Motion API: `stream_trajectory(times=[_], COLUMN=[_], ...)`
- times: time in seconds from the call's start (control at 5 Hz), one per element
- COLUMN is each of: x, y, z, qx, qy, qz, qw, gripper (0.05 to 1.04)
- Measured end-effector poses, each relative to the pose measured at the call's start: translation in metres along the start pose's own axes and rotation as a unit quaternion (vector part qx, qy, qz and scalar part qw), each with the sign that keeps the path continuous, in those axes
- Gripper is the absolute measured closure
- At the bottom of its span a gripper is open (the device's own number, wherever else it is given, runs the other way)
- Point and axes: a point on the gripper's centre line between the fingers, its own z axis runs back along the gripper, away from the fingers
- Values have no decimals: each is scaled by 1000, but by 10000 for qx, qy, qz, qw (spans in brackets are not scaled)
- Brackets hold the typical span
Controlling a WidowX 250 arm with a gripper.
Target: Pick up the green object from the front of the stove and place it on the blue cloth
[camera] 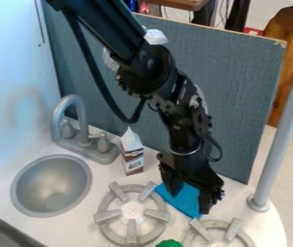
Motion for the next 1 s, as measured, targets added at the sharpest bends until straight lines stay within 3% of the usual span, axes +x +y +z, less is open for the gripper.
stream_trajectory(times=[0.2, 0.6, 1.0], x=[-8, -37, -40], y=[3, 28, 51], z=[-9, -22, -21], qx=[27, 602, 595], qy=[167, 279, 270], qz=[34, -453, -598], qw=[9999, 9968, 9961], gripper=[75, 75, 75])
